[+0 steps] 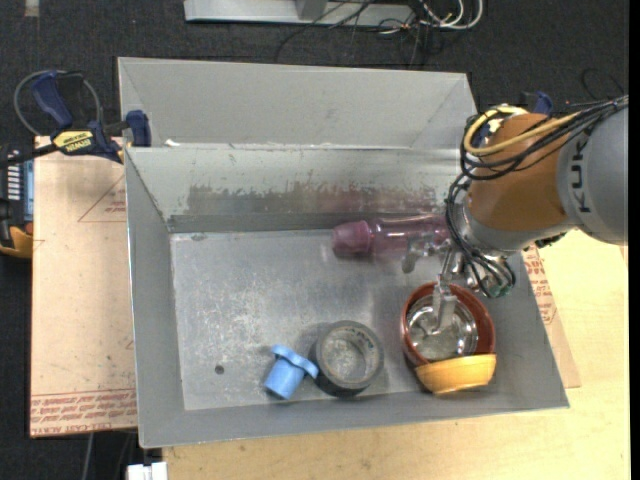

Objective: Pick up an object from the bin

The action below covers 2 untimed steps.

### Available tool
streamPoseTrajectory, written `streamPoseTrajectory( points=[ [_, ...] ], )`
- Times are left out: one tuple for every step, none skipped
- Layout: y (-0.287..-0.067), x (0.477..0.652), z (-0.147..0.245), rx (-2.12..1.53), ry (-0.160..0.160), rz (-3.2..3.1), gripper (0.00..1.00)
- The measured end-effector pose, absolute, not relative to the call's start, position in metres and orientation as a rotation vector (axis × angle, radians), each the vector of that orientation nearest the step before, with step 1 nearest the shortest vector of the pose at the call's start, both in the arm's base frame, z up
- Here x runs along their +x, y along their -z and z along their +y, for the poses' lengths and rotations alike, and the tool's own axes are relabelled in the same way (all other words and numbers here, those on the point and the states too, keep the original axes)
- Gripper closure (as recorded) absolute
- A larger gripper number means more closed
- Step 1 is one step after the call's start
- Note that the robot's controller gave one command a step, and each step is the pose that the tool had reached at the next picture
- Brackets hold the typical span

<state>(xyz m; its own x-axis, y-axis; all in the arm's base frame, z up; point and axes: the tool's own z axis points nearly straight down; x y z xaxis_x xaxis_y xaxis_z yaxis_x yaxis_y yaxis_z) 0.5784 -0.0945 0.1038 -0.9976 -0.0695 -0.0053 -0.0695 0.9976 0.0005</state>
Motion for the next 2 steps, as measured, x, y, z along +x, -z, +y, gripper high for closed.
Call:
streamPoseTrajectory(
  points=[
    [-0.117,0.583,-0.087,-0.146,-0.004,3.119,0.00],
    [-0.077,0.567,-0.132,-0.104,-0.003,3.133,0.00]
  ],
)
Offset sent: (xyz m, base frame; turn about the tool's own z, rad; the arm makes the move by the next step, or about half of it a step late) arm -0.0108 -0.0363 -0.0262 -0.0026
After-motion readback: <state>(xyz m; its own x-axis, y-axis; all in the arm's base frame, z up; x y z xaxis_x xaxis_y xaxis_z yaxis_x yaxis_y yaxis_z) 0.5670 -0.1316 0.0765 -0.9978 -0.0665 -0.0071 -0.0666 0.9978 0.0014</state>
